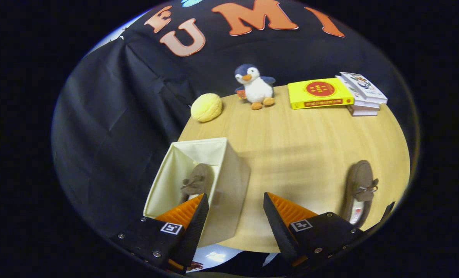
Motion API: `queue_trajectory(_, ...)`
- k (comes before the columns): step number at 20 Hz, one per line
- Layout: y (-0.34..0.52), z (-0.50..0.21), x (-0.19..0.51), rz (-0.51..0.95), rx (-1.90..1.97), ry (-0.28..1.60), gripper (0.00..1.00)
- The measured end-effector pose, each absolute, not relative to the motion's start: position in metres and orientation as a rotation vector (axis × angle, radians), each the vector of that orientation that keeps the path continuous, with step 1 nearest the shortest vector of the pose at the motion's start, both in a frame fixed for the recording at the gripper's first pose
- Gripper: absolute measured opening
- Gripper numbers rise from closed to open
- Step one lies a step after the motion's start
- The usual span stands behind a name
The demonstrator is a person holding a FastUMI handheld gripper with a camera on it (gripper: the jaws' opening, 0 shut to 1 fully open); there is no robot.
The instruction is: Open the storage box then place both shoes into the box .Put the left shoe in first, then the right shoe, with the right side of both shoes facing outward in a uniform manner.
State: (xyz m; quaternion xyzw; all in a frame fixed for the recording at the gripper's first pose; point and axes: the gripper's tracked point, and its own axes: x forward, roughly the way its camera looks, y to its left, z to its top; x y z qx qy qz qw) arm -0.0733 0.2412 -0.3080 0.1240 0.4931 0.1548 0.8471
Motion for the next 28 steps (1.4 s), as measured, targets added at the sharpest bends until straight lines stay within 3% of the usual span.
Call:
queue_trajectory(7, 0.085, -0.356, -0.098, 0.089, 0.191, 1.056, 0.91)
queue_trajectory(13, 0.012, -0.401, -0.113, 0.018, 0.139, 1.104, 0.89)
queue_trajectory(21, -0.020, -0.457, -0.105, 0.001, 0.116, 1.112, 0.67)
queue_trajectory(28, -0.018, -0.481, -0.088, -0.047, 0.181, 1.038, 0.27)
